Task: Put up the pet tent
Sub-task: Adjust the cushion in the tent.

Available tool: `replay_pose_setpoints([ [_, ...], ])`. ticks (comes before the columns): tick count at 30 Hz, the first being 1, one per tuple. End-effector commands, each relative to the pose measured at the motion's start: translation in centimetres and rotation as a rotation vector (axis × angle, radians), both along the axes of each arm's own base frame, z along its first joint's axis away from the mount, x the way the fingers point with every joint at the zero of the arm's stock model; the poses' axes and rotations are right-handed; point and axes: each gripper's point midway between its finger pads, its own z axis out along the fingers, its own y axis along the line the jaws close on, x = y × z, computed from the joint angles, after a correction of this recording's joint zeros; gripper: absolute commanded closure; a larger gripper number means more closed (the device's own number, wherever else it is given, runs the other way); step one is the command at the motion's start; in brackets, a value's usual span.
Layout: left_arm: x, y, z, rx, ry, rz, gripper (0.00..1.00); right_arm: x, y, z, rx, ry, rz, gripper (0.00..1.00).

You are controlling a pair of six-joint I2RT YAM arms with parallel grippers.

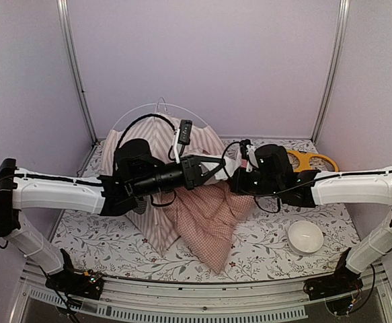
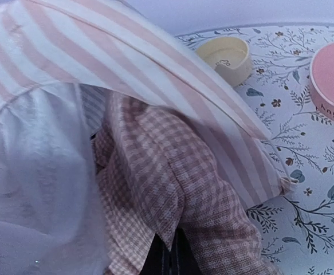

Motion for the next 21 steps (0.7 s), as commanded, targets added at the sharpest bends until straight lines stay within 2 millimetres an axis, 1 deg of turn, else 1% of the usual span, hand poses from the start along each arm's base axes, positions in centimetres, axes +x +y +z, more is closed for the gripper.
replay_pose_setpoints([
  [1,-2.3,0.8,4.9,-0.13,-0.08,-0.066,1.0,1.9,-0.6,-2.2,0.055,0.034,-0.091,1.0],
  [2,-2.2,1.0,5.0,-0.133,-0.08,-0.059,1.0,1.8,-0.4,-2.2,0.058,0.04,-0.081,1.0],
  [3,-2.2,1.2,5.0,-0.133,-0.078,-0.05,1.0,1.6,-0.2,-2.0,0.065,0.04,-0.068,0.97],
  [4,-2.0,1.4,5.0,-0.131,-0.075,-0.037,1.0,1.4,-0.3,-1.7,0.065,0.031,-0.061,0.92],
  [6,-1.4,1.9,4.6,-0.113,-0.057,0.009,1.0,1.0,-0.7,-0.4,0.07,0.001,-0.054,0.85],
  [7,-0.9,2.1,4.4,-0.096,-0.045,0.042,1.0,0.9,-1.0,-0.1,0.064,-0.007,-0.055,0.83],
  [9,-0.2,2.8,4.6,-0.069,-0.047,0.099,1.0,0.5,-1.6,0.2,0.043,-0.019,-0.056,0.73],
  [13,1.0,5.1,6.2,-0.025,-0.08,0.237,1.0,-0.3,-2.4,-0.2,-0.017,-0.013,-0.036,0.6],
  [15,1.7,6.1,6.6,0.02,-0.086,0.299,1.0,-0.6,-2.7,-0.3,-0.037,-0.012,-0.028,0.54],
  [19,2.3,7.8,6.3,0.105,-0.08,0.382,1.0,-1.1,-3.1,-0.3,-0.06,-0.013,-0.016,0.45],
  [21,2.4,8.5,6.1,0.131,-0.074,0.404,1.0,-1.3,-3.2,-0.5,-0.072,-0.011,-0.011,0.45],
])
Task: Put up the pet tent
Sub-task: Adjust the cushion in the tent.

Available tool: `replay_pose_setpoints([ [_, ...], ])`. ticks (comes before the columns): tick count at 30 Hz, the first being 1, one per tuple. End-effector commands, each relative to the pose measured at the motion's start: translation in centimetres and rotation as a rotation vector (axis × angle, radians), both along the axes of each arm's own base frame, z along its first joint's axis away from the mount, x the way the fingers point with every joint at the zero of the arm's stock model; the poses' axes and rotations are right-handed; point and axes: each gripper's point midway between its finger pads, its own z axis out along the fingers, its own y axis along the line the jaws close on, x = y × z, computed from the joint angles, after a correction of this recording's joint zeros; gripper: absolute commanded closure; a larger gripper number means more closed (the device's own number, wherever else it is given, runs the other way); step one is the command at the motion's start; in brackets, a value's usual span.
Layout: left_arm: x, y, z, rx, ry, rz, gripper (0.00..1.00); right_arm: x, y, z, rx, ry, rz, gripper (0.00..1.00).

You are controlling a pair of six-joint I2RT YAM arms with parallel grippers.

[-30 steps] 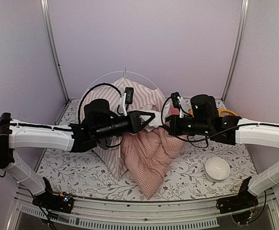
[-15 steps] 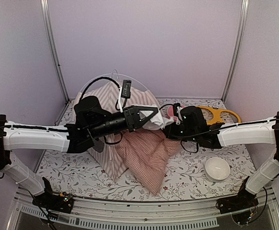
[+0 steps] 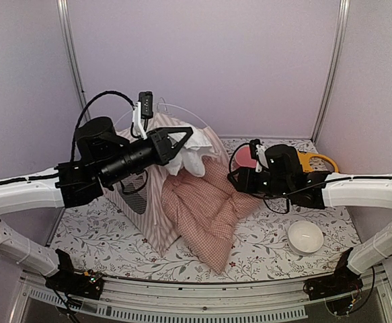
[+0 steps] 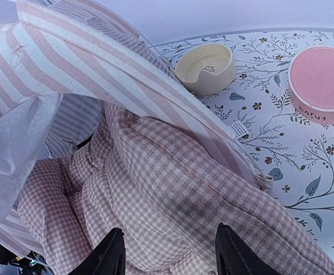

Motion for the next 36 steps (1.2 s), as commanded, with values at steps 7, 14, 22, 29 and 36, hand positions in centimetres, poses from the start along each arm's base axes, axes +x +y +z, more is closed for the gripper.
replay_pose_setpoints([
  [7,0.0,4.4,-1.5,0.151,0.047,0.153,1.0,-1.5,-0.8,-1.7,-0.083,0.024,0.042,0.44],
  [14,-0.8,7.3,-2.9,0.19,0.091,0.206,1.0,-2.0,-0.9,-3.1,-0.109,0.047,0.057,0.43],
  [22,-0.1,9.2,-5.7,0.252,0.129,0.301,1.0,-2.1,-1.0,-4.1,-0.128,0.065,0.062,0.43],
  [29,0.9,9.2,-7.4,0.317,0.136,0.354,1.0,-2.2,-1.2,-4.0,-0.13,0.065,0.061,0.43],
  [36,1.7,9.7,-8.5,0.375,0.15,0.417,0.92,-2.4,-1.1,-3.7,-0.127,0.063,0.069,0.43],
])
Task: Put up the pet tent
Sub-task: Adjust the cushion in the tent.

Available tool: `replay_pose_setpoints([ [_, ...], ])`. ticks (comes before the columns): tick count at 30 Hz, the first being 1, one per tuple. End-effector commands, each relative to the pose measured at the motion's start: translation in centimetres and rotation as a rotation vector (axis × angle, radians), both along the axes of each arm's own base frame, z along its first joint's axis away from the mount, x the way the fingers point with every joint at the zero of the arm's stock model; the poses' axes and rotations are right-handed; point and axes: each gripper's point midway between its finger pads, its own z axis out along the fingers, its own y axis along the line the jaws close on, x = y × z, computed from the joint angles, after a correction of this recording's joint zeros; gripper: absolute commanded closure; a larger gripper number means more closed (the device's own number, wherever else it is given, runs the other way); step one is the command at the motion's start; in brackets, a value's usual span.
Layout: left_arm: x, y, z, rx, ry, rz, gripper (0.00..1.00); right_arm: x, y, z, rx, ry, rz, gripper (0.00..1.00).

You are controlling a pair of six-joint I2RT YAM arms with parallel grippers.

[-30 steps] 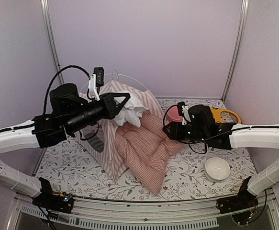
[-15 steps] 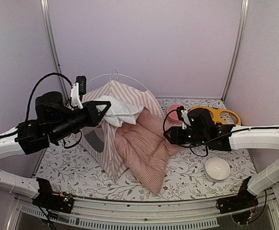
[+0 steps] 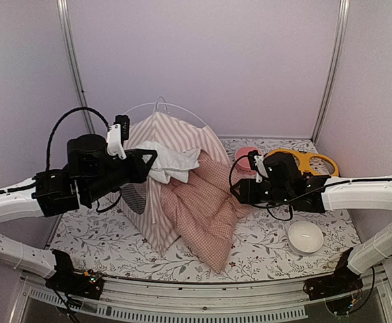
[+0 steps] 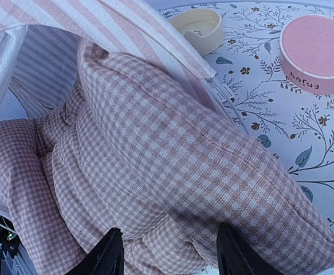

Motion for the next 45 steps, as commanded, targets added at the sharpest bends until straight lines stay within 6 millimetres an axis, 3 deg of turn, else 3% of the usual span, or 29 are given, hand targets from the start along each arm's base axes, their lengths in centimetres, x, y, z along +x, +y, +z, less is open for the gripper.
replay_pose_setpoints([
  [1,0.4,0.6,-1.6,0.085,0.015,0.055,0.91,-0.5,-0.1,0.1,-0.007,-0.002,0.017,0.43],
  [13,0.9,0.6,-3.7,0.148,0.031,0.079,0.83,-0.9,0.1,1.3,-0.013,-0.021,0.028,0.43],
  [17,0.9,0.5,-4.0,0.152,0.032,0.071,0.92,-1.3,0.8,2.1,-0.027,-0.043,0.056,0.37],
  [19,0.9,0.3,-3.9,0.145,0.03,0.064,1.0,-2.2,1.7,2.7,-0.041,-0.067,0.097,0.31],
  [24,0.6,0.0,-3.0,0.116,0.015,0.04,1.0,-5.4,4.3,2.9,-0.099,-0.14,0.233,0.12],
  [27,0.6,-0.2,-2.6,0.105,0.013,0.025,1.0,-7.8,6.5,2.3,-0.146,-0.174,0.326,0.05],
  [29,0.5,-0.5,-2.6,0.098,0.014,0.013,1.0,-9.2,8.0,0.8,-0.198,-0.182,0.376,0.01],
  [36,0.4,-0.7,-2.3,0.083,0.017,-0.005,1.0,-11.4,11.3,-5.1,-0.315,-0.104,0.432,0.01],
  [39,0.3,-0.7,-2.3,0.084,0.02,-0.011,1.0,-10.8,11.3,-6.6,-0.352,-0.078,0.384,0.01],
  [41,0.2,-0.6,-2.5,0.086,0.024,-0.013,1.0,-10.3,11.6,-6.4,-0.359,-0.078,0.353,0.04],
  [43,0.1,-0.6,-2.6,0.086,0.026,-0.02,1.0,-9.8,11.8,-5.7,-0.348,-0.09,0.334,0.13],
  [45,0.0,-0.7,-2.7,0.086,0.028,-0.03,1.0,-9.2,12.2,-5.1,-0.335,-0.091,0.327,0.37],
])
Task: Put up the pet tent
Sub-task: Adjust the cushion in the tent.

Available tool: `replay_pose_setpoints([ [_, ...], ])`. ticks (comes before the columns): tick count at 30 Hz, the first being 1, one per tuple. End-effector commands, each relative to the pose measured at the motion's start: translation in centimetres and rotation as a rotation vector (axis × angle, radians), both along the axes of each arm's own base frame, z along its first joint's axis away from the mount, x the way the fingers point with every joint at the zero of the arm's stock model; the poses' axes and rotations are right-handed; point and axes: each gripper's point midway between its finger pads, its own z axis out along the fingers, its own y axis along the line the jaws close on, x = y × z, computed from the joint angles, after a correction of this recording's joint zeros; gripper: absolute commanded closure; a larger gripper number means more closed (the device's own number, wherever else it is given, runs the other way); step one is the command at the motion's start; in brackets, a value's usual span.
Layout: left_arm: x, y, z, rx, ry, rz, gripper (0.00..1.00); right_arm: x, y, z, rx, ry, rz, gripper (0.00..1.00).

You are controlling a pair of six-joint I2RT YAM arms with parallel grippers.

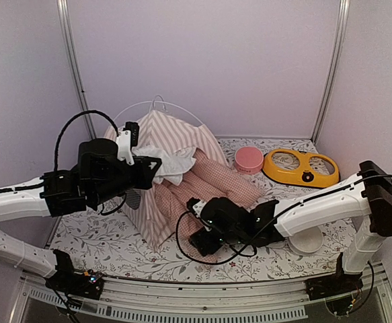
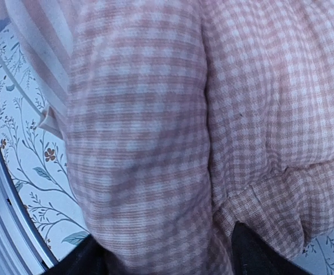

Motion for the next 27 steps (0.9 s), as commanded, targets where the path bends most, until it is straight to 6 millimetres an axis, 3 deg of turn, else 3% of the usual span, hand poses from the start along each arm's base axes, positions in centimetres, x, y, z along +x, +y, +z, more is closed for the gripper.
replay_pose_setpoints([
  [1,-0.4,0.0,0.0,-0.009,-0.001,-0.027,1.0,2.1,1.0,2.6,0.05,-0.036,-0.069,0.51],
  [4,-0.6,-0.2,0.0,-0.011,0.0,-0.049,1.0,3.1,1.7,4.9,0.105,-0.041,-0.076,0.87],
  [6,-0.9,-0.4,-0.1,-0.012,0.0,-0.069,1.0,4.0,2.1,7.1,0.166,-0.043,-0.08,0.99],
  [9,-1.5,-1.2,0.2,-0.027,-0.01,-0.131,1.0,5.4,2.6,11.3,0.284,-0.054,-0.071,1.0],
  [12,-2.3,-2.1,0.9,-0.05,-0.017,-0.196,1.0,7.4,3.1,16.8,0.433,-0.078,-0.066,1.0],
  [16,-3.1,-2.7,2.4,-0.094,-0.046,-0.261,1.0,9.6,3.2,20.9,0.569,-0.074,-0.058,1.0],
  [20,-3.7,-2.8,4.2,-0.135,-0.073,-0.292,1.0,11.5,3.7,21.2,0.623,-0.032,-0.06,1.0],
  [24,-3.8,-2.4,5.7,-0.167,-0.093,-0.29,1.0,12.9,5.0,18.4,0.622,0.034,-0.069,1.0],
  [27,-2.9,-0.3,6.1,-0.172,-0.082,-0.172,1.0,13.2,5.9,15.6,0.604,0.094,-0.083,1.0],
])
